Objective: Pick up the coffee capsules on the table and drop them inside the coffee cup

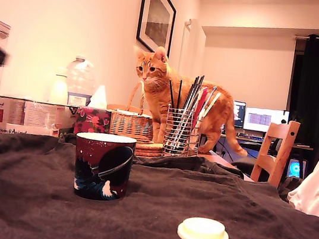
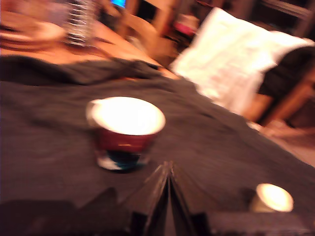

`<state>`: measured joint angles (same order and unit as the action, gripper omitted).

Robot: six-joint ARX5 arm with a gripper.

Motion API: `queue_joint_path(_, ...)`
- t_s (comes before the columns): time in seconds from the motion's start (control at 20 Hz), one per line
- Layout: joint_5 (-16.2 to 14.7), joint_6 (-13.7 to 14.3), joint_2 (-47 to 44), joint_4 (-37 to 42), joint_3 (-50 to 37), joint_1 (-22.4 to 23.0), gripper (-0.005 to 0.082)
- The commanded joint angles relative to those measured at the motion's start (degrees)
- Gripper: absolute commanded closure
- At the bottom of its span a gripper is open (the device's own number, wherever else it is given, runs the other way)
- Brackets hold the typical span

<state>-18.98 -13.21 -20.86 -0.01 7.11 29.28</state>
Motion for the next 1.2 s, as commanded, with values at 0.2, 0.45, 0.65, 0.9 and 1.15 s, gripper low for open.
queue_joint_path(0.2,0.0,4.9,-7.8,6.8,-0.7,7.1,0.0790)
queue_joint_path(0.45,-0.1,8.3,-14.5,12.3,-0.7,10.6,0.0778)
queue_joint_path(0.65,0.0,9.7,-20.4,15.6,-0.7,12.9,0.0578)
queue_joint_path(0.9,0.5,15.5,-26.6,22.9,-0.7,16.6,0.0279)
queue_joint_path(1.15,0.3,18.2,-34.3,28.1,-0.6,18.6,0.0278)
